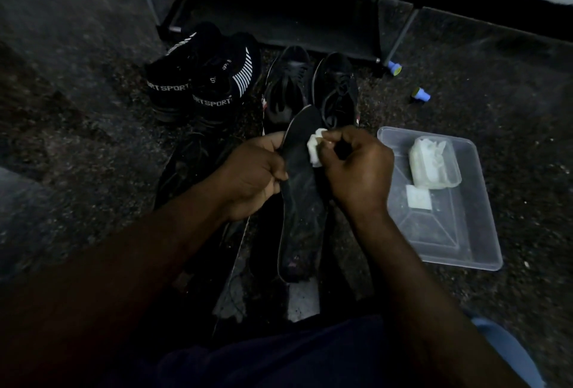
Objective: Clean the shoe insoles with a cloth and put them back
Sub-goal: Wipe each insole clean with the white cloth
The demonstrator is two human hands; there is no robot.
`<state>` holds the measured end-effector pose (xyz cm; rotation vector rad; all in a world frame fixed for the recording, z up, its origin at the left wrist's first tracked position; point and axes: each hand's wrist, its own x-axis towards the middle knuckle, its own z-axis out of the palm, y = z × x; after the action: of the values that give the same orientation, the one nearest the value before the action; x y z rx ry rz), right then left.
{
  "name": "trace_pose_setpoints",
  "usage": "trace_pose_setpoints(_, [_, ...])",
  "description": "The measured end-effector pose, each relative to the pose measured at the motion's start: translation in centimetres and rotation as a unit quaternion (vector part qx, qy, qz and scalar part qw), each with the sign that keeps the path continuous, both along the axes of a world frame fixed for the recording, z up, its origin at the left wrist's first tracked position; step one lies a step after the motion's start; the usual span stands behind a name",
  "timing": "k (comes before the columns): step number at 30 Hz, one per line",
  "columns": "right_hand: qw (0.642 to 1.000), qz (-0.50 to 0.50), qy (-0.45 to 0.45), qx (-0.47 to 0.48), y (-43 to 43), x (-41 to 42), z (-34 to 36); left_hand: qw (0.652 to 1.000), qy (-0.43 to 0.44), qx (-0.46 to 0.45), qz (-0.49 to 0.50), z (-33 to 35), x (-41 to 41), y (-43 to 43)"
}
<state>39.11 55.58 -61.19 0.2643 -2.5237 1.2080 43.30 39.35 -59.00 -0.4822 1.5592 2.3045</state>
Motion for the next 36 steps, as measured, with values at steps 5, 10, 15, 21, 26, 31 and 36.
trace_pose_setpoints(5, [1.0, 0.018, -0.001, -0.012, -0.5, 0.2, 0.2, 0.999, -0.015, -0.037, -0.004, -0.2, 0.0, -0.3])
trace_pose_setpoints(10, [0.999, 0.038, 0.024, -0.005, -1.1, 0.7, 0.4, 0.991, -0.031, -0.125, -0.034, -0.3, 0.2, -0.2])
trace_pose_setpoints(15, [0.999, -0.002, 0.029, -0.028, -1.1, 0.7, 0.5, 0.973, 0.009, -0.209, -0.102, 0.2, 0.5, 0.0])
trace_pose_setpoints(21, [0.993, 0.083, 0.078, 0.029, -1.9, 1.5, 0.7, 0.967, 0.047, -0.23, -0.103, 0.6, 0.7, 0.4])
trace_pose_setpoints(26, [0.998, 0.019, 0.054, 0.029, -0.5, 0.2, -0.1, 0.974, 0.056, -0.196, -0.1, 0.3, 0.2, 0.1])
trace_pose_setpoints(31, [0.992, 0.092, 0.079, 0.044, -2.2, 1.8, 0.1, 0.979, 0.086, -0.172, -0.066, -0.2, 0.3, -0.1])
trace_pose_setpoints(36, [0.993, 0.047, 0.079, 0.079, -0.8, 0.5, 0.1, 0.987, 0.071, -0.132, -0.052, 1.1, 0.2, 0.4])
